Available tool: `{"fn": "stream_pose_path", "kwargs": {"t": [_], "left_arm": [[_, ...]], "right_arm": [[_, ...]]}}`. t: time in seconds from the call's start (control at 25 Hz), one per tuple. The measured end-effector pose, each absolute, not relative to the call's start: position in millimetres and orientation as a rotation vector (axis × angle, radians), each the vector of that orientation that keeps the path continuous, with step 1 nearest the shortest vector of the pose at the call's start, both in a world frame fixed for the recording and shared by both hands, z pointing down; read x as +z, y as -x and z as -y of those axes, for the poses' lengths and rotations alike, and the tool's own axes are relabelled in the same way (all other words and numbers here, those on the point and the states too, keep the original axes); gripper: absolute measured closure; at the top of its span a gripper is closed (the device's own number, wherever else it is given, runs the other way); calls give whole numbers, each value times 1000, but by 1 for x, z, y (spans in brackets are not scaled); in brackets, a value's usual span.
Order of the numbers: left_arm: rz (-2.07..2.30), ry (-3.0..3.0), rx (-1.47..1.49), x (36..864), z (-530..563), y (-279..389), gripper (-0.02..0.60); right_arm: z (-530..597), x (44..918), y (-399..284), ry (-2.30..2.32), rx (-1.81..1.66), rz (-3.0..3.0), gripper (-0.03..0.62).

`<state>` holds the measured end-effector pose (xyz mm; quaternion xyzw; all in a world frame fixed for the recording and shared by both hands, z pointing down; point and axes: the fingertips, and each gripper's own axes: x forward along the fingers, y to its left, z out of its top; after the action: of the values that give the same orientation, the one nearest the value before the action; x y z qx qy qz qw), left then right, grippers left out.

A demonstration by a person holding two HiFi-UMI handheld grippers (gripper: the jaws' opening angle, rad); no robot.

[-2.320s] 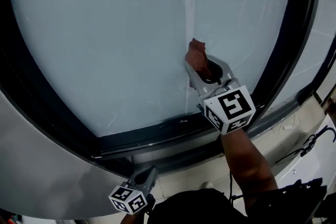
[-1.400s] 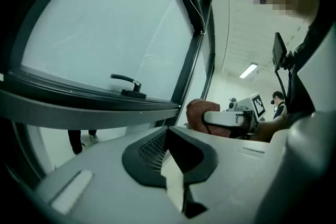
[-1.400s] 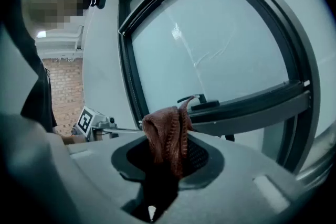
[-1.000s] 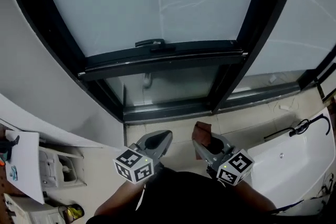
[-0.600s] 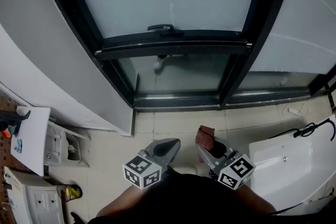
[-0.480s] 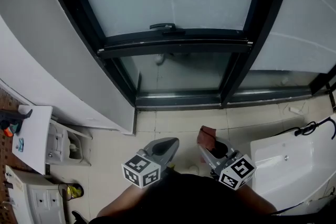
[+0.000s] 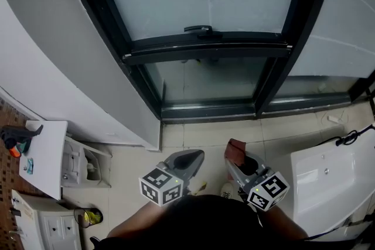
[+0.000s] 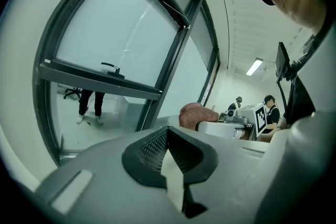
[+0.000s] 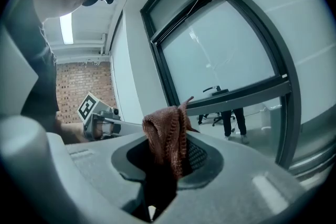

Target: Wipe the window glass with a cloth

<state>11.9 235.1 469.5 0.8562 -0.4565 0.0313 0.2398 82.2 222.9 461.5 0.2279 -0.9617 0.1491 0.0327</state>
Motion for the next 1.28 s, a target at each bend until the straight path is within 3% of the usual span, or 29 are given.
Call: {"fn": "stream_pose_path", "kwargs": {"t": [0.44,1.28], "left_arm": [[1244,-2358,65,469,-244,44,565],[1245,-2322,12,474,-248,52,565]], "right_arm": [[-242,459,-37,-748,424,2923,511],[-258,458,-31,-731,367,2898,514]]}}
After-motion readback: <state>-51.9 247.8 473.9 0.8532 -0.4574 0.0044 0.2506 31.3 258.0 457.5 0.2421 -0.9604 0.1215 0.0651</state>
